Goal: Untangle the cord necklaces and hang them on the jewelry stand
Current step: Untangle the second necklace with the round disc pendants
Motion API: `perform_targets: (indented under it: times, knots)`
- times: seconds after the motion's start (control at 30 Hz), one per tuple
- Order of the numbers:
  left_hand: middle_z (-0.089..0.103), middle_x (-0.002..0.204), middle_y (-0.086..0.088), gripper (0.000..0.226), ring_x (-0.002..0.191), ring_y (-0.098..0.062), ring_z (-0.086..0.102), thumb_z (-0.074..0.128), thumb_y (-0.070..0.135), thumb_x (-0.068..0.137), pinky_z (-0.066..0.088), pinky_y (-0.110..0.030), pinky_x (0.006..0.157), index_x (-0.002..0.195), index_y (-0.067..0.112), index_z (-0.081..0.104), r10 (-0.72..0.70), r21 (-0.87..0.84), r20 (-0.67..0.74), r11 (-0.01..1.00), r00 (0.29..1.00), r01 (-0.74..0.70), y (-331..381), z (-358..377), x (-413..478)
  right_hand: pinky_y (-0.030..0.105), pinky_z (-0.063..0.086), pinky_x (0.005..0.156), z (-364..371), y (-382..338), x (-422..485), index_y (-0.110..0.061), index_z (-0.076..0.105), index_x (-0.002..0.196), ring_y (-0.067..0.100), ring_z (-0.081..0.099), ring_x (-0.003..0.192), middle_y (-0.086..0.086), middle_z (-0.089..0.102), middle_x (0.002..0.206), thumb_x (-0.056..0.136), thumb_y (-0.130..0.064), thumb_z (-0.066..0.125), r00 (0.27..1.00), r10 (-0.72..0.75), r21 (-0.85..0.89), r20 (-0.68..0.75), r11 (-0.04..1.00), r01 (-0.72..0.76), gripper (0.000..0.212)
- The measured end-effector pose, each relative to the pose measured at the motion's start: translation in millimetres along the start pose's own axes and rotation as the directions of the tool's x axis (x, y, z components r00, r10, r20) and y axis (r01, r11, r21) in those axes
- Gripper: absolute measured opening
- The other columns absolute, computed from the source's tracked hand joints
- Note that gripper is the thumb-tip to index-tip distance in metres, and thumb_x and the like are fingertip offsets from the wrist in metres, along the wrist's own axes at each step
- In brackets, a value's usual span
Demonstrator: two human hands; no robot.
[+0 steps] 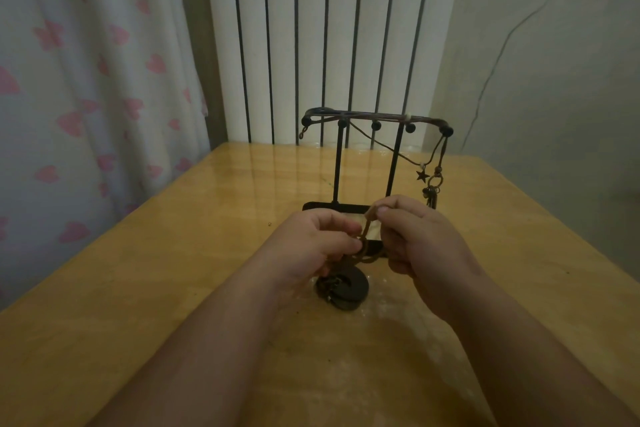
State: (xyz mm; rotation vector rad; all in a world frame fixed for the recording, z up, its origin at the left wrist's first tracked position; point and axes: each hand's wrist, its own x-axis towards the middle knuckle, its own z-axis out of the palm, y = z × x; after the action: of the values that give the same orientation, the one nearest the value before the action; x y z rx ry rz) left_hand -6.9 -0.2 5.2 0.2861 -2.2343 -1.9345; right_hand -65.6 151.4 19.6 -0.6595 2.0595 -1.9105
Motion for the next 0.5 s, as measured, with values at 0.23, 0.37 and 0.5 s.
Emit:
perform_targets:
  times: [0.23,0.37,0.5]
  knots:
    - [0.074,0.091,0.002,0.025,0.078,-0.014,0.066,0.069,0.005,0.086,0.046,-0.032,0.065,0.097,0.027,0.071,0.039,0.068,-0.059,0.997,0.998,-0.035,0.9,1.5,1.0,0.025,0.030,0.049,-0.5,1.3,1.6,-0.011,0.065,0.090,0.009,0.037,0.048,-0.005,0.044,0.055,0.098,-0.016,0.048,1.000,-0.014,-0.008,-0.019,1.000,0.014,0.019]
    - [0.070,0.098,-0.011,0.030,0.076,-0.017,0.062,0.055,-0.002,0.091,0.048,-0.027,0.059,0.102,0.021,0.071,-0.041,-0.182,-0.133,0.983,0.990,0.016,2.0,-1.0,3.0,0.023,0.027,0.041,-7.4,3.7,10.7,-0.013,0.051,0.067,0.005,0.032,0.038,-0.007,0.041,0.049,0.093,-0.004,0.046,0.989,0.038,0.110,-0.145,0.994,-0.022,0.028]
    - [0.066,0.085,-0.008,0.028,0.065,-0.014,0.058,0.046,-0.005,0.093,0.045,-0.026,0.053,0.088,0.012,0.067,-0.080,-0.294,-0.155,0.955,0.985,0.031,3.7,1.5,3.3,0.024,0.031,0.045,-8.8,3.0,11.7,-0.008,0.054,0.073,0.010,0.039,0.048,0.002,0.052,0.058,0.084,-0.005,0.057,0.992,0.070,-0.007,-0.107,0.997,-0.072,0.012]
